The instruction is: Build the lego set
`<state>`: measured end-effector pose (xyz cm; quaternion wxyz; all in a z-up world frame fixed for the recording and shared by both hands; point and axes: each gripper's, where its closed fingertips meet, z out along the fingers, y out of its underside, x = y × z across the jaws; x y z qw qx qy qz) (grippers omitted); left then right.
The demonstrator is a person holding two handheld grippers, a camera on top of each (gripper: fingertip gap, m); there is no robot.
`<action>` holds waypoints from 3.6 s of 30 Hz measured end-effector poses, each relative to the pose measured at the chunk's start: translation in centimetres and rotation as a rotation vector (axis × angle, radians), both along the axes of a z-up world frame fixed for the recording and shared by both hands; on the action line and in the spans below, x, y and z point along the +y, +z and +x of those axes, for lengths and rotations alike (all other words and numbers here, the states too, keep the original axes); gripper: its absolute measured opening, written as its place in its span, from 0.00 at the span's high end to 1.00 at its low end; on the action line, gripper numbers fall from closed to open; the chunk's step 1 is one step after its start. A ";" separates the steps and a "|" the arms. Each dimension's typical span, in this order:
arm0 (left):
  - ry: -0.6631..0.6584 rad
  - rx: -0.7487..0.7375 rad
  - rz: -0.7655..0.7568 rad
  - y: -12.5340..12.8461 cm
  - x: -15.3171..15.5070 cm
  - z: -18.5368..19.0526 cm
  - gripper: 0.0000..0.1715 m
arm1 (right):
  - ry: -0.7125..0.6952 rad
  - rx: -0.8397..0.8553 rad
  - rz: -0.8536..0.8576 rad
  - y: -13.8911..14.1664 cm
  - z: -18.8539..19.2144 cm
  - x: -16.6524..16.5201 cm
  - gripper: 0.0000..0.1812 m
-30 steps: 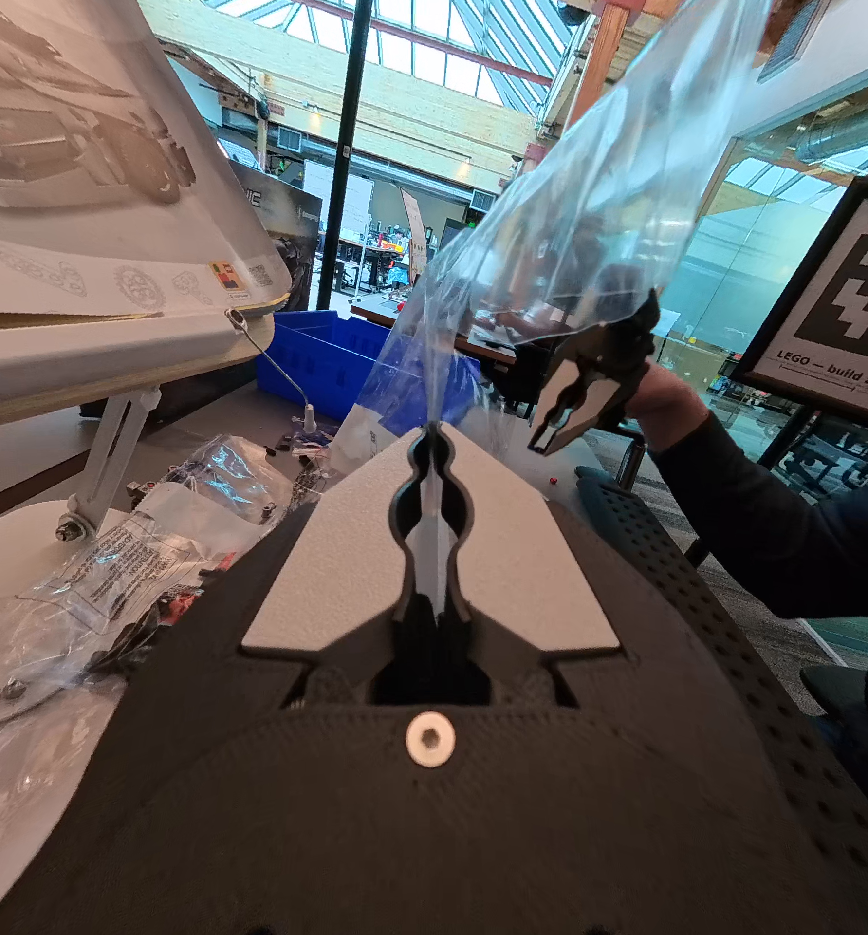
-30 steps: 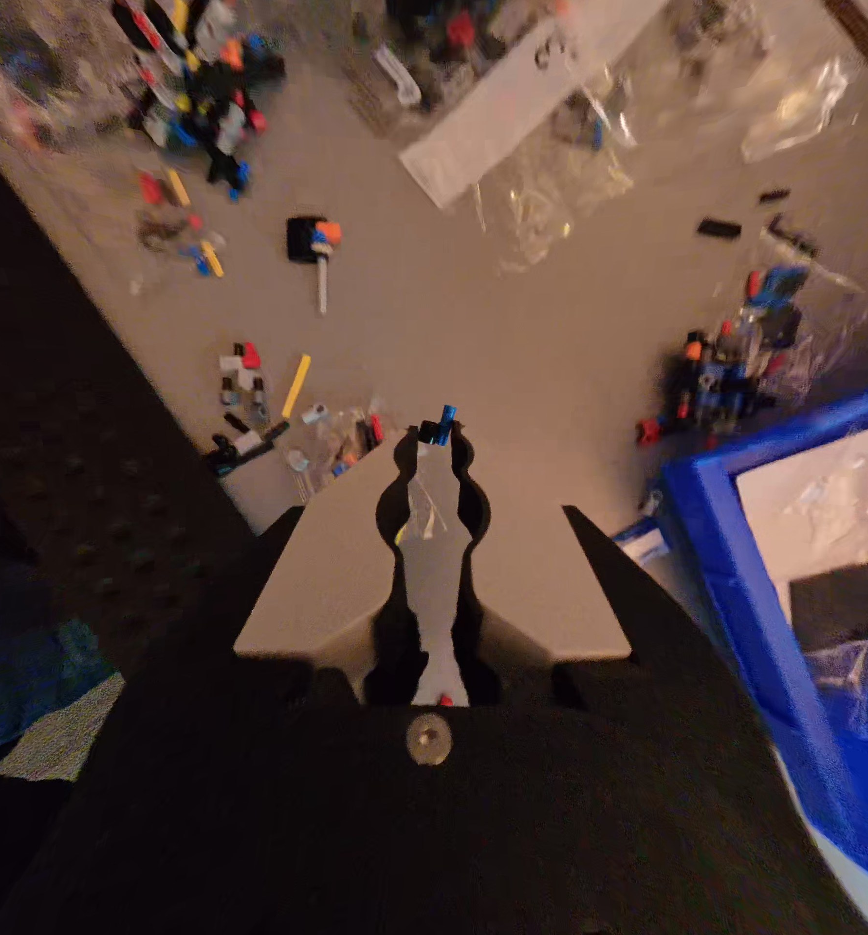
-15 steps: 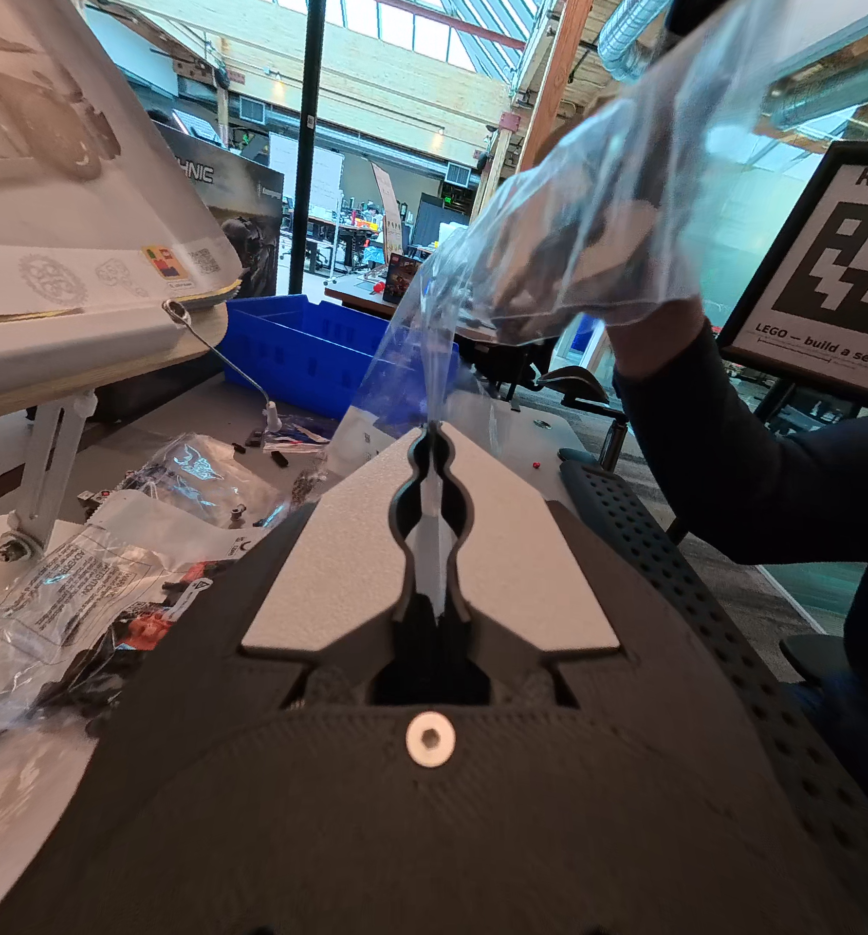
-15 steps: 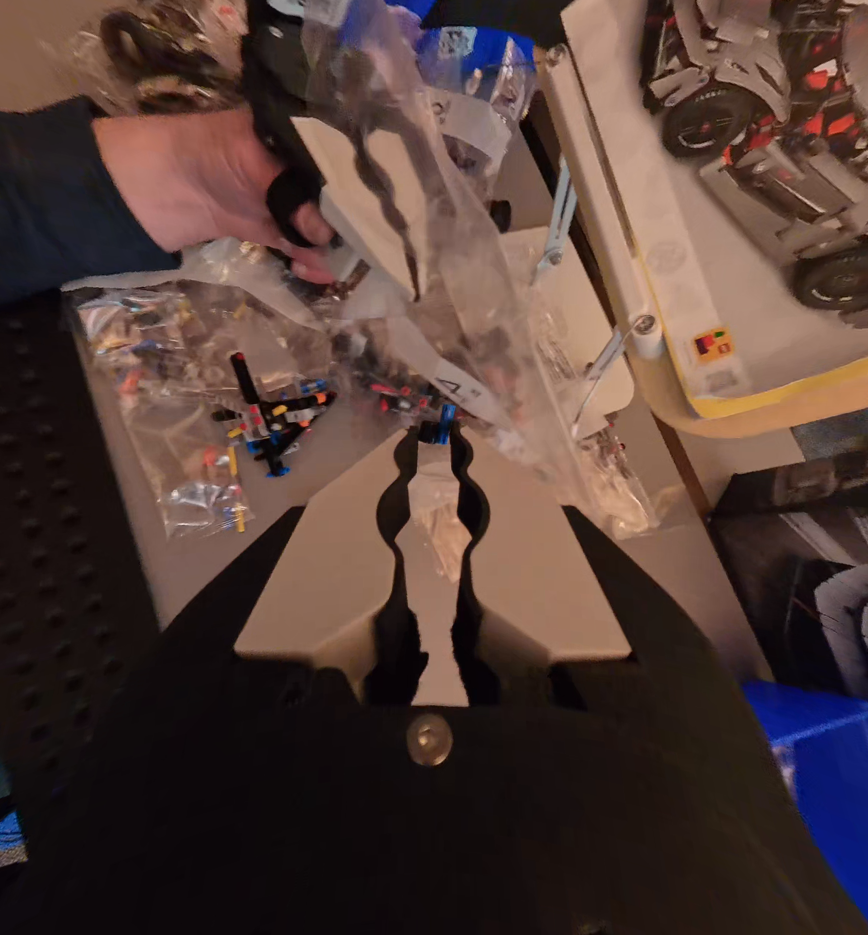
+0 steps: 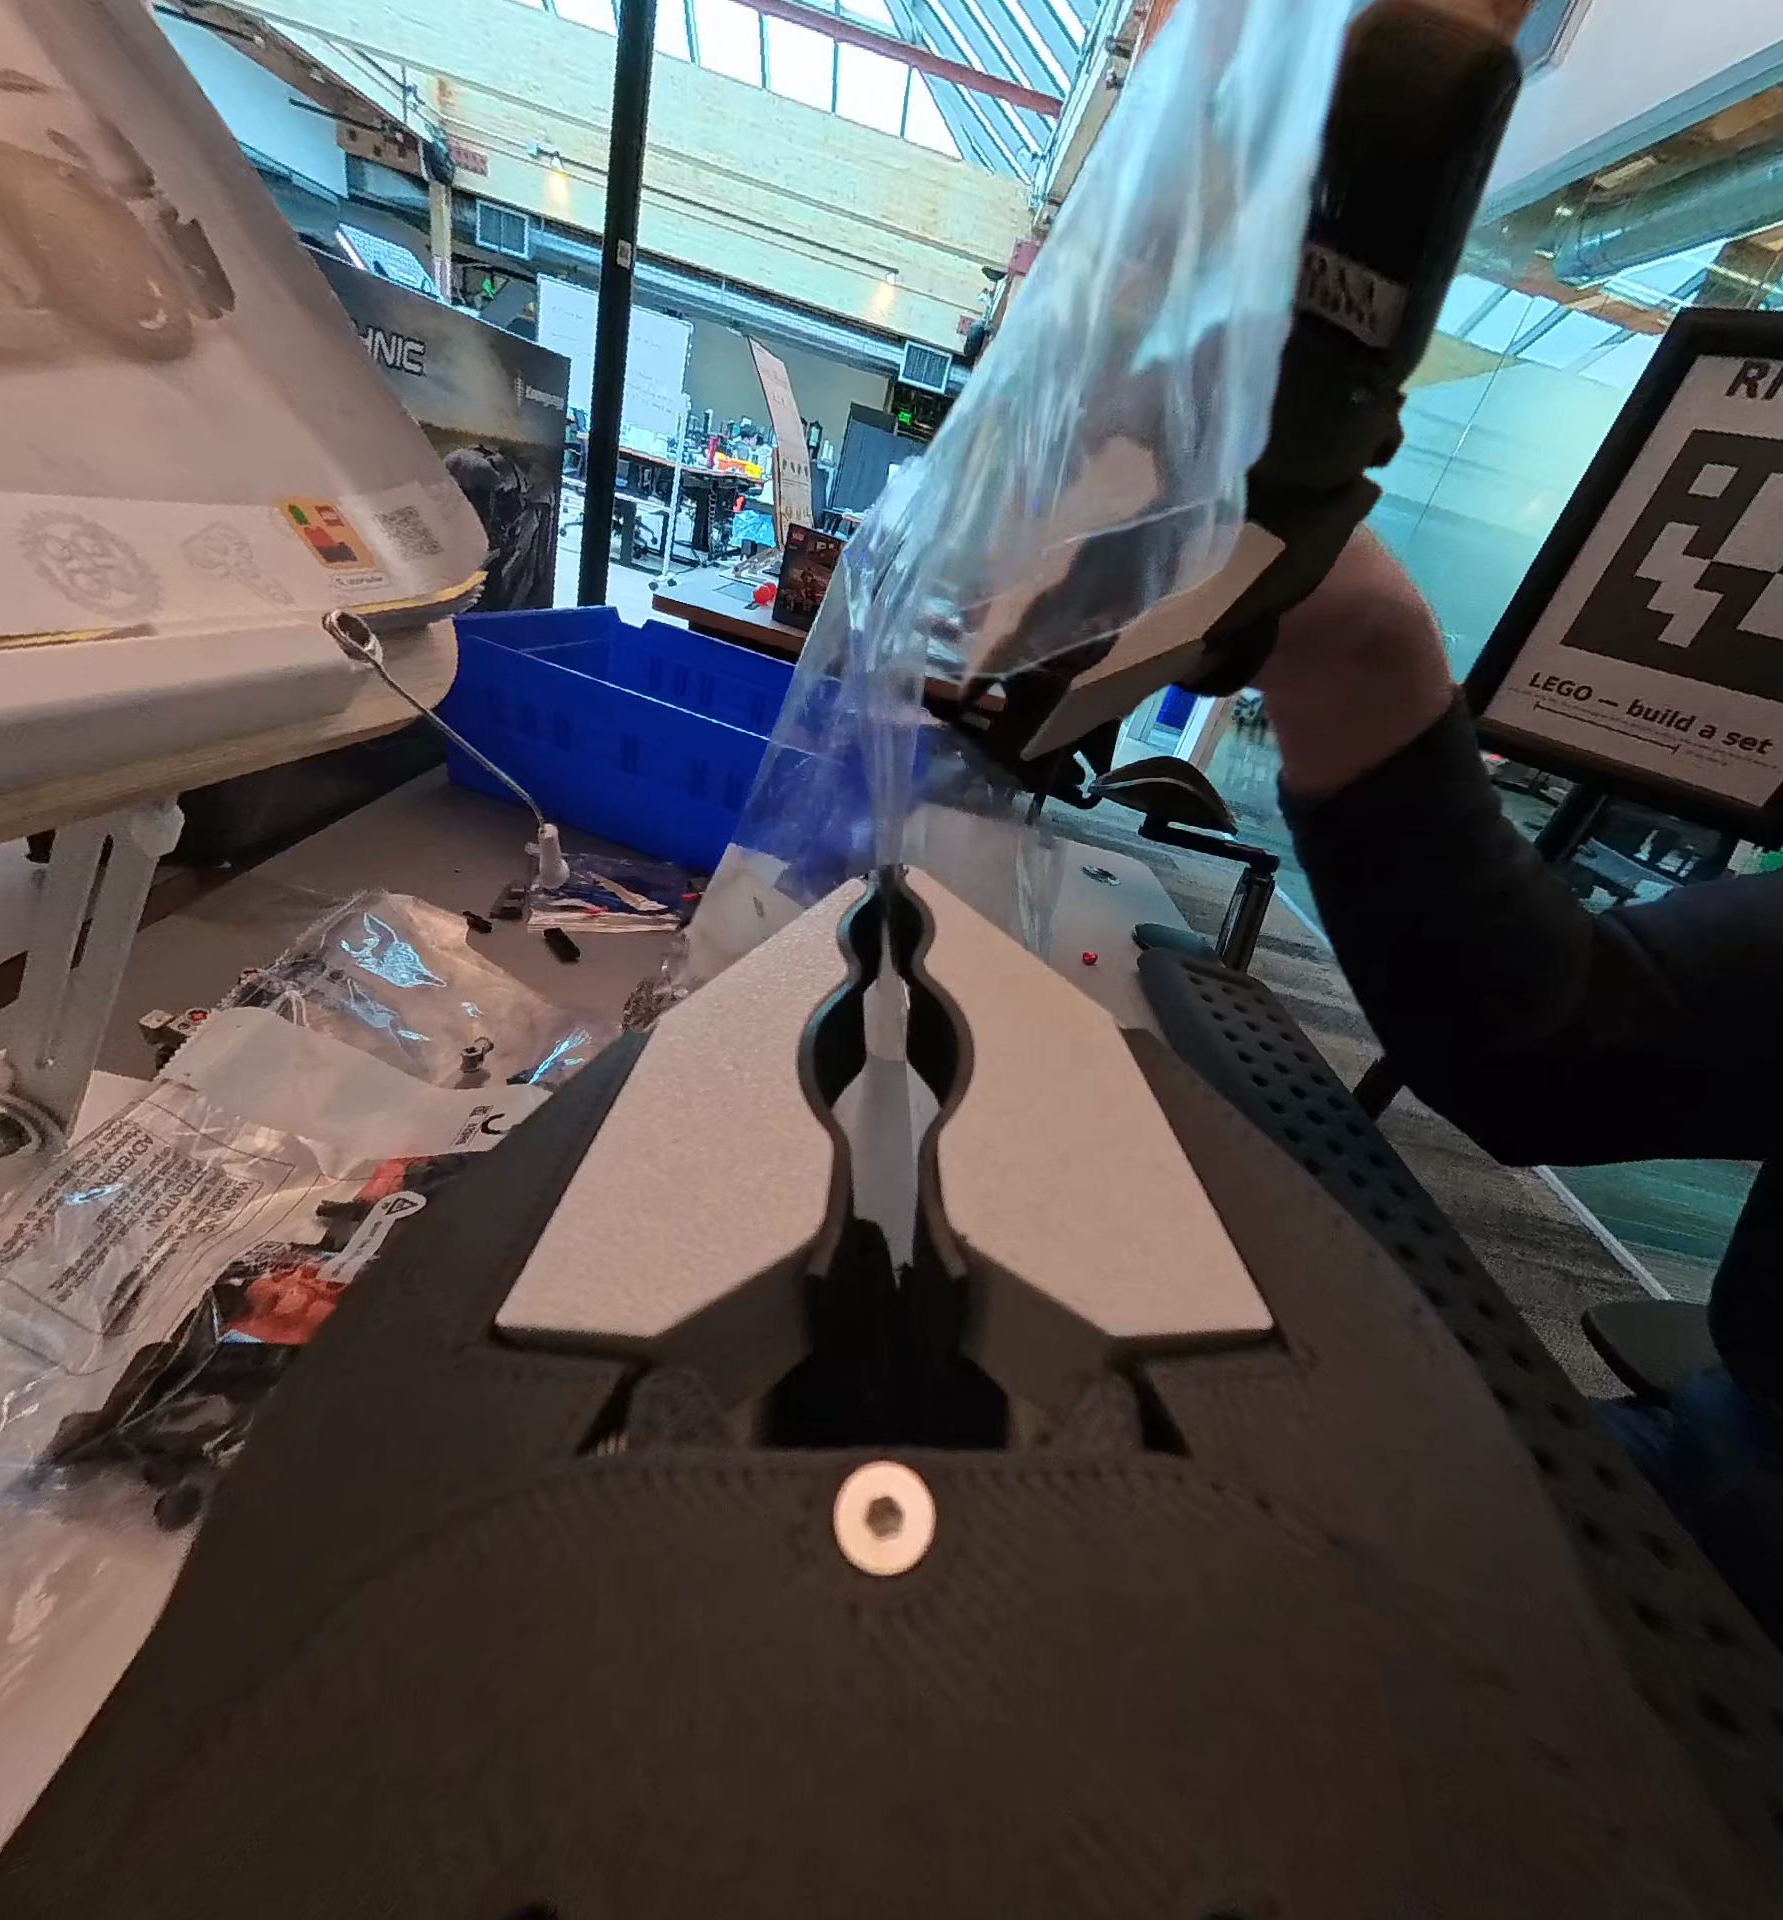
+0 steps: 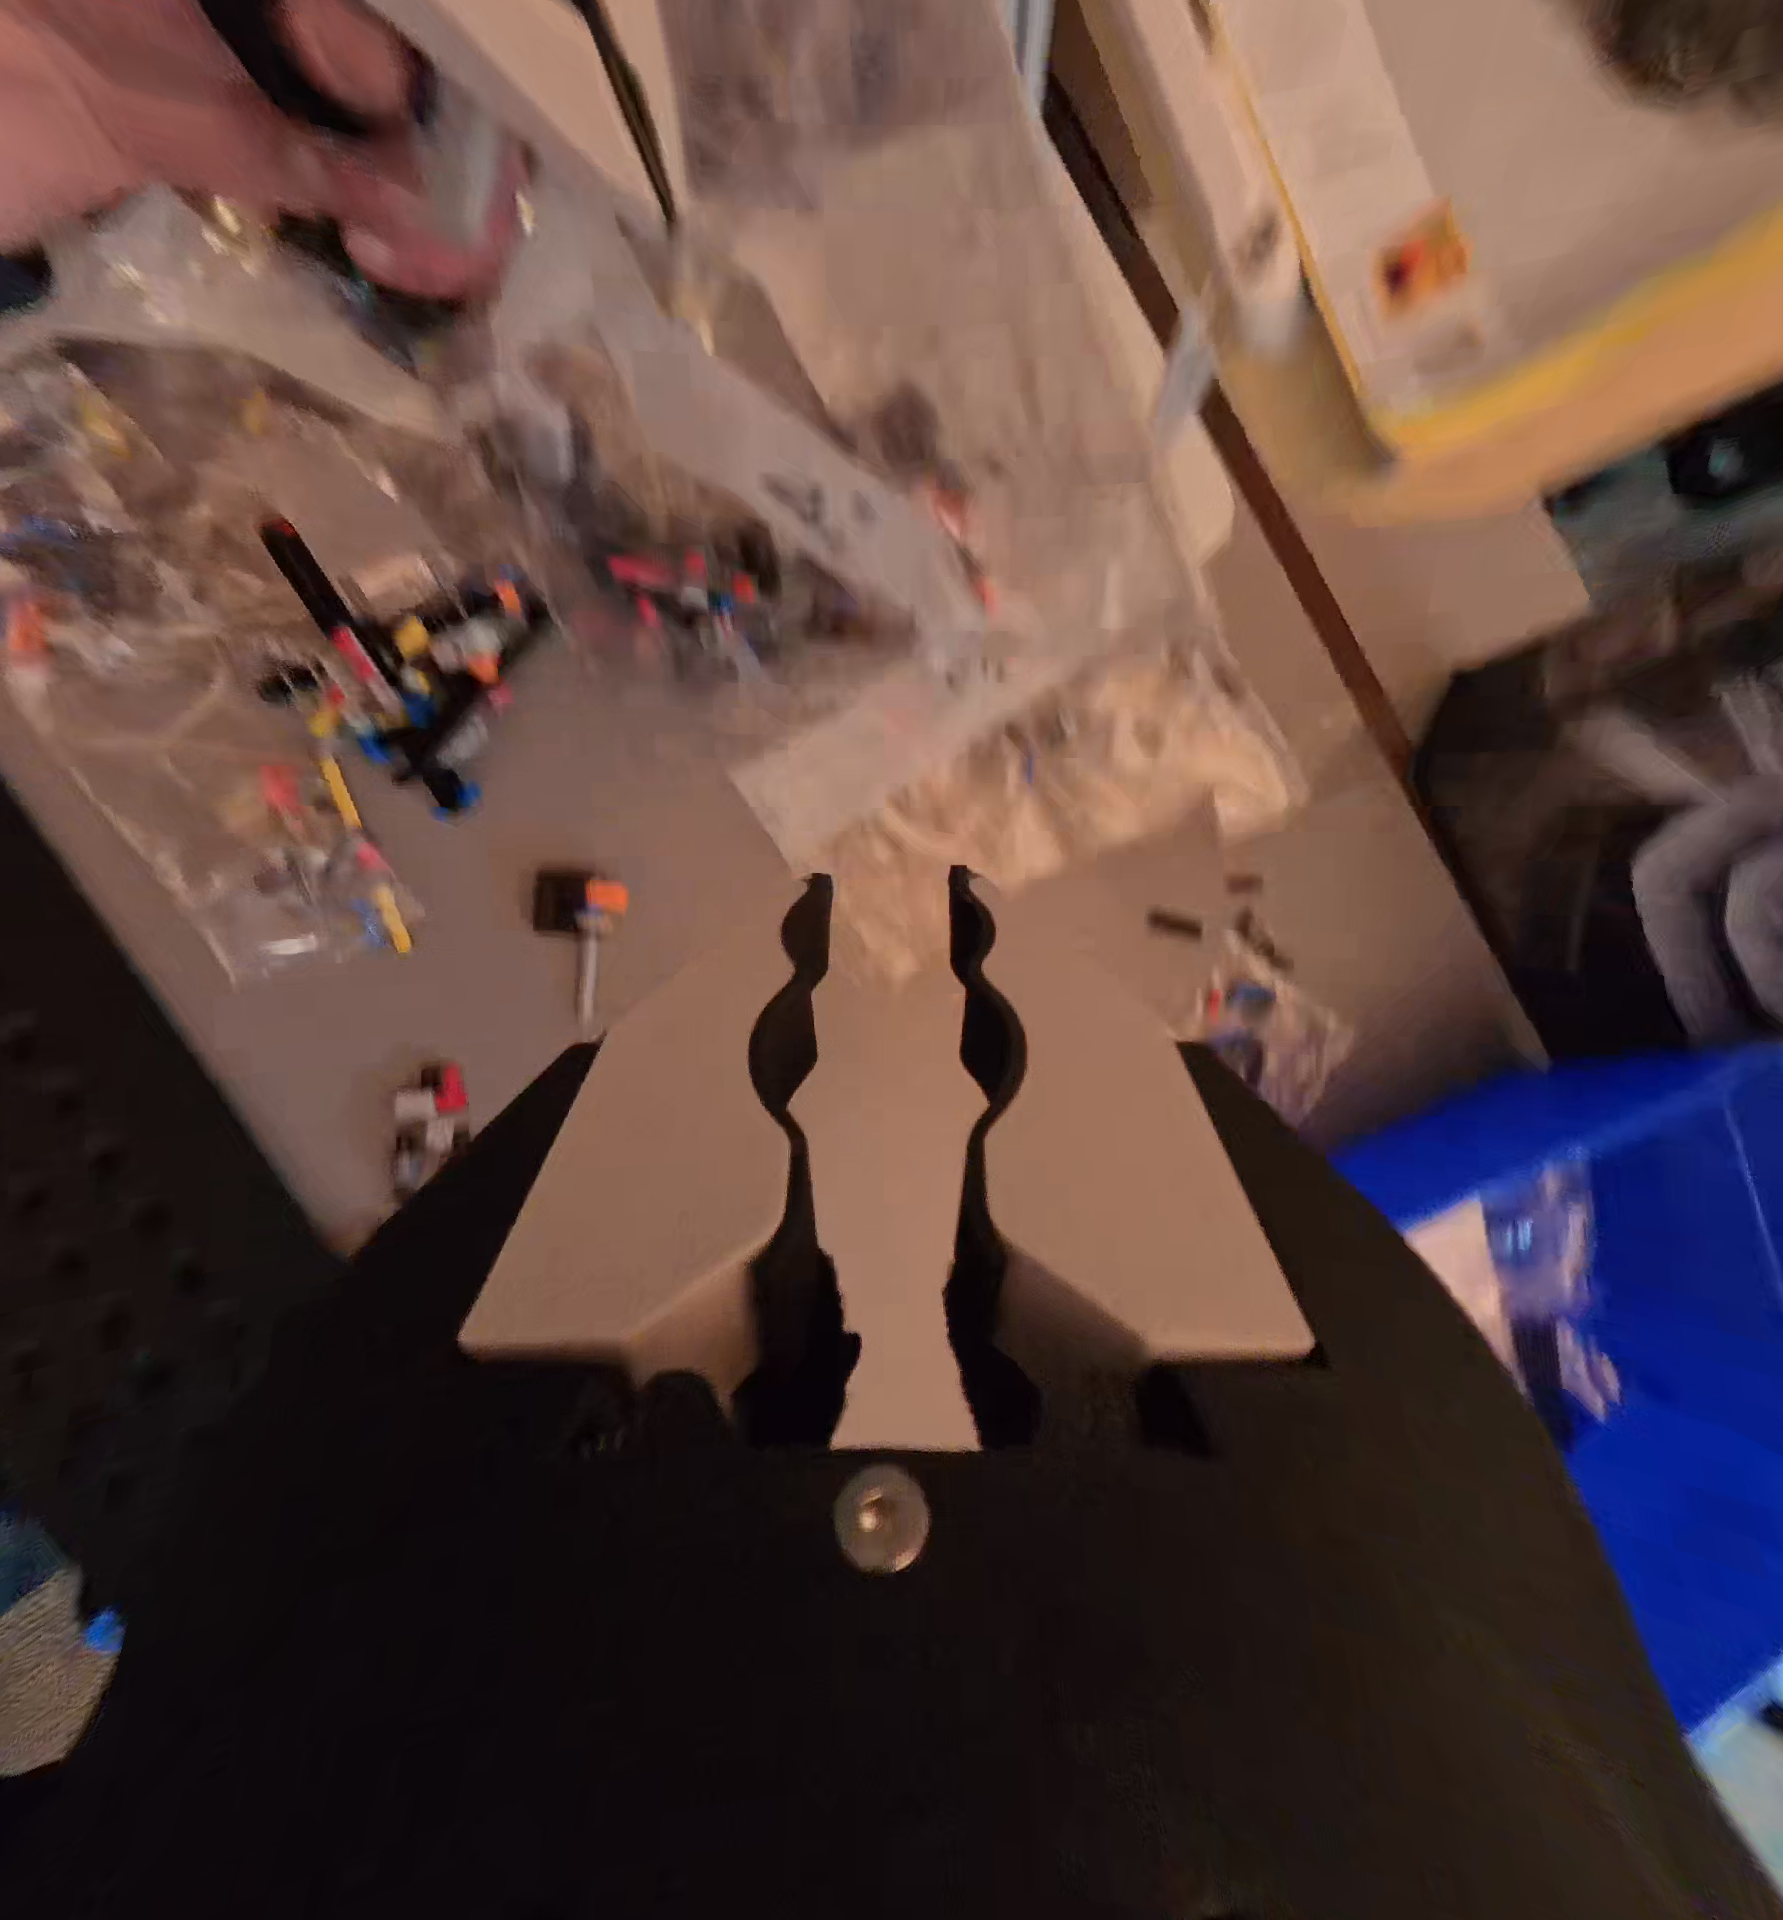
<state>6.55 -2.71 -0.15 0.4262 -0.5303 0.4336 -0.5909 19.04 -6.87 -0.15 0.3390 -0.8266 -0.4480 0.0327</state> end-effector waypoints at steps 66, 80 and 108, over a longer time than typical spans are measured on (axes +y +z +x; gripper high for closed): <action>-0.022 0.011 -0.001 -0.2 -0.3 0.2 1.00 | 0.079 0.151 0.068 0.3 -6.4 3.4 0.91; -0.016 0.012 -0.006 -0.3 -0.3 0.3 1.00 | -0.063 0.113 -0.231 -7.0 4.8 -7.6 0.84; -0.012 0.012 -0.001 -0.2 -0.3 0.1 1.00 | 0.095 0.091 -0.297 -13.6 -1.8 -11.7 0.88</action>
